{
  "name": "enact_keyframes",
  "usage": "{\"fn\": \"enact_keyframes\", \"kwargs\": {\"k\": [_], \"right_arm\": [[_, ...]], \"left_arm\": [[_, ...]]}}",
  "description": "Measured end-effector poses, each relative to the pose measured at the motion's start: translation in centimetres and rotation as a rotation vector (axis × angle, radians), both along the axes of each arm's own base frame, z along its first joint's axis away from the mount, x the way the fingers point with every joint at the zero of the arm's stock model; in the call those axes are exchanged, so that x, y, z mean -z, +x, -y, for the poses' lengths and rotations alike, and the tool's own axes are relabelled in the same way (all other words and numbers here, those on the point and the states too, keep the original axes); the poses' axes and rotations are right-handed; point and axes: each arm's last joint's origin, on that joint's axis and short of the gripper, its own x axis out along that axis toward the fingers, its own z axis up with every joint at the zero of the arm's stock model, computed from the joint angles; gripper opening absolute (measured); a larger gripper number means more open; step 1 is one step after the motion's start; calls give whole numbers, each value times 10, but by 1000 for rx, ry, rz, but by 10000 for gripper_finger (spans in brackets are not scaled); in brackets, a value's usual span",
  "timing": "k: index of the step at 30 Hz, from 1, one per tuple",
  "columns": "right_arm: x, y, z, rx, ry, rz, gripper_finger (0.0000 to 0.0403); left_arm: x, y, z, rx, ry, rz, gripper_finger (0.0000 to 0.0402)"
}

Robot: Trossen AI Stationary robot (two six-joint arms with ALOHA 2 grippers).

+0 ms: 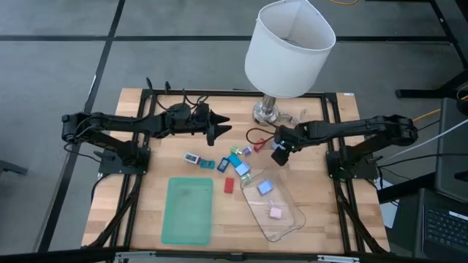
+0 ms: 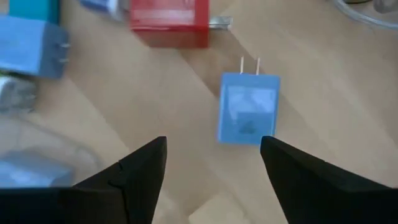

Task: Pick & Place Office items
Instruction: Put the top light blue charger adapter into the transparent bin

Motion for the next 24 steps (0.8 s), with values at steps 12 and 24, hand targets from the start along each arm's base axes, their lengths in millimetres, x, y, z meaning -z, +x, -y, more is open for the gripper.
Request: {"fn": "enact_keyframes", "kwargs": {"k": [12,24], "right_arm": [[24,-8,22,-17,97,52,275],[40,-7,43,-58,82,6,293]], "left_arm": [[2,0,1,29,-4,-26,223],[5,-1,1,34,-18,-50,223]]}}
